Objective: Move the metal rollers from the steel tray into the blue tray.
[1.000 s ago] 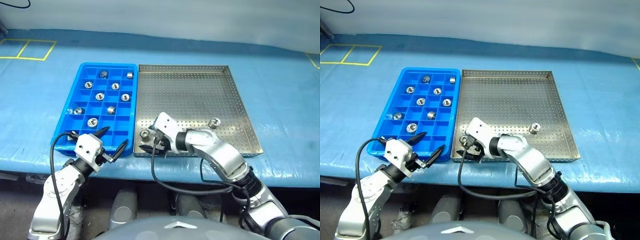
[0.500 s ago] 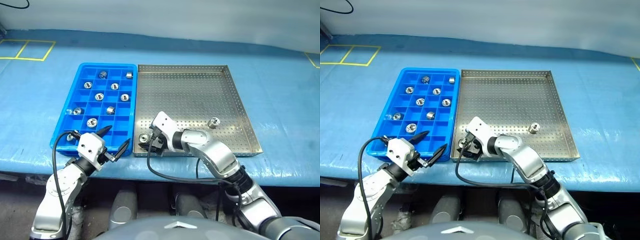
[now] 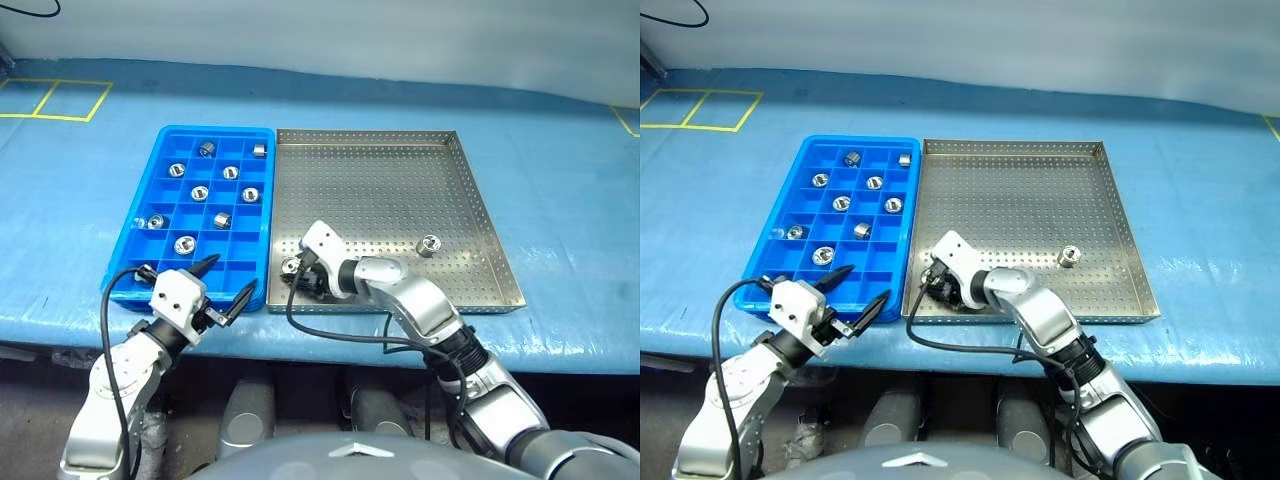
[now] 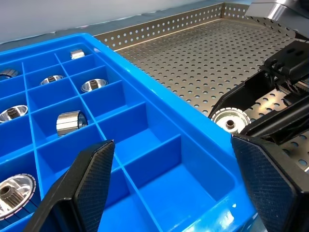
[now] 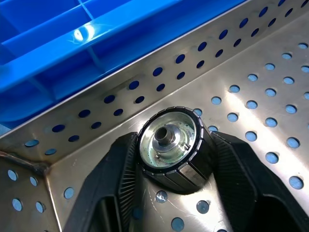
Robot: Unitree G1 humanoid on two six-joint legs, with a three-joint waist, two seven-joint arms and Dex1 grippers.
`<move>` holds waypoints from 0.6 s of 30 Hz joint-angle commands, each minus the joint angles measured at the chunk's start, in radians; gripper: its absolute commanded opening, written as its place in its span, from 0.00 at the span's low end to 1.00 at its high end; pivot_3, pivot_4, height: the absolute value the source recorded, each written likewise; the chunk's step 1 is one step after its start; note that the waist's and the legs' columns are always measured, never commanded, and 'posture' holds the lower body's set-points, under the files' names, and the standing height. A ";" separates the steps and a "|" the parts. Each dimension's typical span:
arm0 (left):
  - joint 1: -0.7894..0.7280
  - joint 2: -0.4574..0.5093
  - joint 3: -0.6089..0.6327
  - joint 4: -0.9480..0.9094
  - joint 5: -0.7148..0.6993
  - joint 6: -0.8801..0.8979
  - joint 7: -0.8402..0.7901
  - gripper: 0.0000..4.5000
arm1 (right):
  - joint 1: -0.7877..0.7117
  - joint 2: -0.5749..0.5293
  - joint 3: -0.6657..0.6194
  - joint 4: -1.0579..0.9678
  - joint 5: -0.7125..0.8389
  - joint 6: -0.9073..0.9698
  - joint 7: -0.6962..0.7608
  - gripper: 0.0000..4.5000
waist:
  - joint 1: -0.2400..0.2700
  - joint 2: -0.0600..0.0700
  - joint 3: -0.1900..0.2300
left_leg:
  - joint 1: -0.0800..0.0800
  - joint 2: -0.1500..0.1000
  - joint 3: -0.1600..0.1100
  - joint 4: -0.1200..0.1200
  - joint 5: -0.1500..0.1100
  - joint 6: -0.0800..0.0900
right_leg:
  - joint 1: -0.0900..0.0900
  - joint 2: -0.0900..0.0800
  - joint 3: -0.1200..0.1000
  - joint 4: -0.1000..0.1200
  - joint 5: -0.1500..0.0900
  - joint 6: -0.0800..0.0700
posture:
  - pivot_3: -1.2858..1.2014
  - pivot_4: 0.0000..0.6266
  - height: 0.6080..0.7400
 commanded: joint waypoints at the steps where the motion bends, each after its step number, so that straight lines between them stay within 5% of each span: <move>1: 0.007 -0.002 0.014 -0.037 0.003 -0.014 0.011 0.94 | -0.009 0.006 -0.039 -0.037 -0.003 -0.025 -0.011 0.42 | 0.000 0.000 0.000 | 0.000 0.000 0.000 0.000 0.000 0.000 | 0.000 0.000 0.000 0.000 0.000 0.000 | 0.63 0.24 1.00; 18: 0.091 -0.031 0.093 -0.120 -0.024 -0.032 0.050 0.94 | -0.223 0.199 -0.074 -0.009 -0.072 -0.098 -0.151 0.42 | 0.016 0.000 0.000 | 0.000 0.000 0.000 -0.003 0.000 0.000 | -0.001 0.000 0.000 0.000 0.000 -0.001 | 0.66 0.24 1.00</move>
